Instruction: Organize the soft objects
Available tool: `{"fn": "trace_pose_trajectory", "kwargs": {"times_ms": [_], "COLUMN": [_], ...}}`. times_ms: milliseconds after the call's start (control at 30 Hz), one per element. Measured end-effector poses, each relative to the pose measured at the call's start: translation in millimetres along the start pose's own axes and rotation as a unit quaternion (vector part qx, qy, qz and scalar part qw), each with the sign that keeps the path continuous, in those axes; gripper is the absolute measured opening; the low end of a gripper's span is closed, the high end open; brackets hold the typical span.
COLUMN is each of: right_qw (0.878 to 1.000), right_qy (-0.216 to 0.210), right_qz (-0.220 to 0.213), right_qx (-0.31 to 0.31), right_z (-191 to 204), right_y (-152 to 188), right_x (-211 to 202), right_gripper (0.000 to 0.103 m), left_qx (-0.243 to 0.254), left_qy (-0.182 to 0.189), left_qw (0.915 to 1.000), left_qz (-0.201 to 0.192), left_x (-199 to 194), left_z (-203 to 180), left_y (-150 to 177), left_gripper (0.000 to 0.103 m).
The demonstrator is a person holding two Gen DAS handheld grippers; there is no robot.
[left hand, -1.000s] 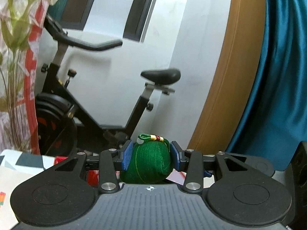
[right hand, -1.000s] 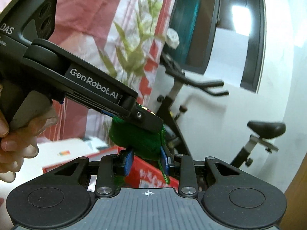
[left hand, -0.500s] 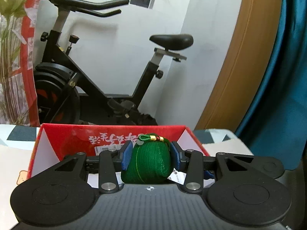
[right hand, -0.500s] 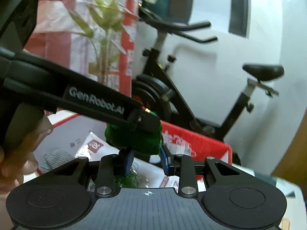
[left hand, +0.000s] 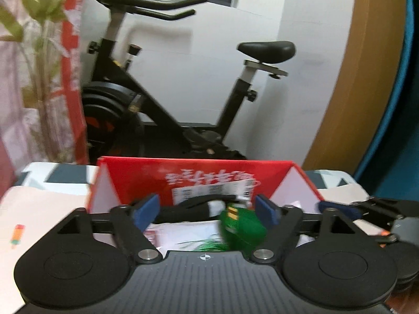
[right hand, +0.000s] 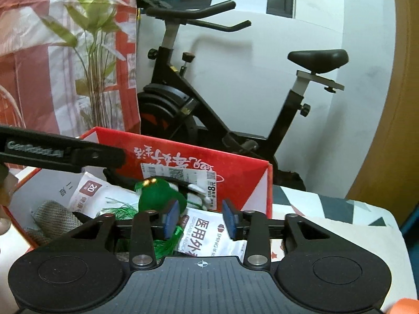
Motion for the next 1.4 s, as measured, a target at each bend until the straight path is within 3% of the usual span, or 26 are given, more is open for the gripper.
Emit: {"fn": "trace_pose_trajectory", "kwargs": {"times_ms": [33, 167, 200, 433, 733, 900, 1167, 1400], "right_qw": [1.0, 1.0, 1.0, 0.998, 0.995, 0.994, 0.994, 0.993], "right_qy": [0.0, -0.006, -0.008, -0.019, -0.022, -0.016, -0.016, -0.012], "right_qz": [-0.001, -0.006, -0.008, -0.033, -0.034, -0.033, -0.049, -0.064], "right_qx": [0.003, 0.017, 0.022, 0.048, 0.093, 0.103, 0.099, 0.097], "right_z": [-1.2, -5.7, -6.7, -8.4, -14.0, -11.8, -1.0, 12.4], "right_y": [0.5, -1.2, -2.1, -6.2, -6.3, -2.3, 7.5, 20.5], "right_x": [-3.4, -20.1, -24.7, -59.6, -99.9, -123.4, -170.9, -218.4], "right_gripper": [0.045, 0.058, 0.065, 0.103, 0.103, 0.103, 0.103, 0.103], "left_qx": [-0.001, 0.0, -0.001, -0.018, -0.022, -0.04, -0.014, -0.012], "left_qy": [-0.012, -0.046, -0.057, -0.109, -0.162, -0.139, -0.158, -0.148], "left_qw": [0.9999, 0.9987, 0.9981, 0.9933, 0.9858, 0.9888, 0.9855, 0.9865], "left_qz": [-0.005, -0.023, -0.025, -0.036, -0.036, -0.037, -0.06, -0.068], "left_x": [-6.2, -28.9, -33.7, -69.8, -119.5, -140.1, -180.8, -218.4], "left_z": [3.6, 11.1, 12.4, 18.6, 14.1, 15.8, -3.2, -17.3], "left_y": [0.5, -0.1, -0.4, -1.5, 15.9, 22.2, 30.7, 50.0], "left_gripper": [0.096, 0.101, 0.103, 0.103, 0.103, 0.103, 0.103, 0.103]}}
Point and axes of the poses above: each gripper's, at about its wrist camera, not at the fingertips, and x roughly the way its jaws point, z to its left, y to its underside, the point moved 8 cm from there along x, roughly the way its jaws point, and after that the axes turned 10 degrees about z, right-handed, at the moved point
